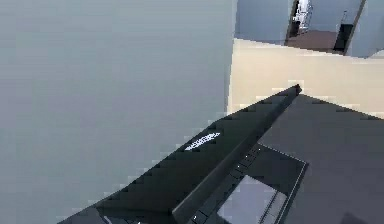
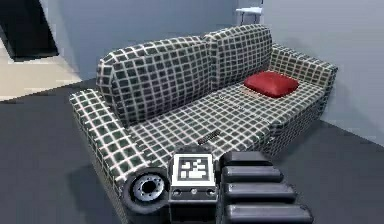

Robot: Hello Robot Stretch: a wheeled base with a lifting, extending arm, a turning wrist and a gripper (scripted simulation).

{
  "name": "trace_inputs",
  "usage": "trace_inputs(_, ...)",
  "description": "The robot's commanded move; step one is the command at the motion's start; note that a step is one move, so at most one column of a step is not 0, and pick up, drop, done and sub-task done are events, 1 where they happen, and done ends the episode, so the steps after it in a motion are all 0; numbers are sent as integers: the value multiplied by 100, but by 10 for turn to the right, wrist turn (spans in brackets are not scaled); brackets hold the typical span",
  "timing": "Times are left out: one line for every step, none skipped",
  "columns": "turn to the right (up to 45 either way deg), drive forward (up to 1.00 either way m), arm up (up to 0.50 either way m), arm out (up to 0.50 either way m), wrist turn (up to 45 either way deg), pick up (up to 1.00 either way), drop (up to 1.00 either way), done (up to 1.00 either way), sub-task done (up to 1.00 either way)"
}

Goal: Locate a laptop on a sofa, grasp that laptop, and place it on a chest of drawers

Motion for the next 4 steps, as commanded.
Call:
trace_inputs(0, 50, 0, 0, 0, 0, 0, 0, 0)
trace_inputs(300, 0, 0, 0, 0, 0, 0, 0, 0)
trace_inputs(30, 0, 0, 0, 0, 0, 0, 0, 0)
trace_inputs(0, 100, 0, 0, 0, 0, 0, 0, 0)
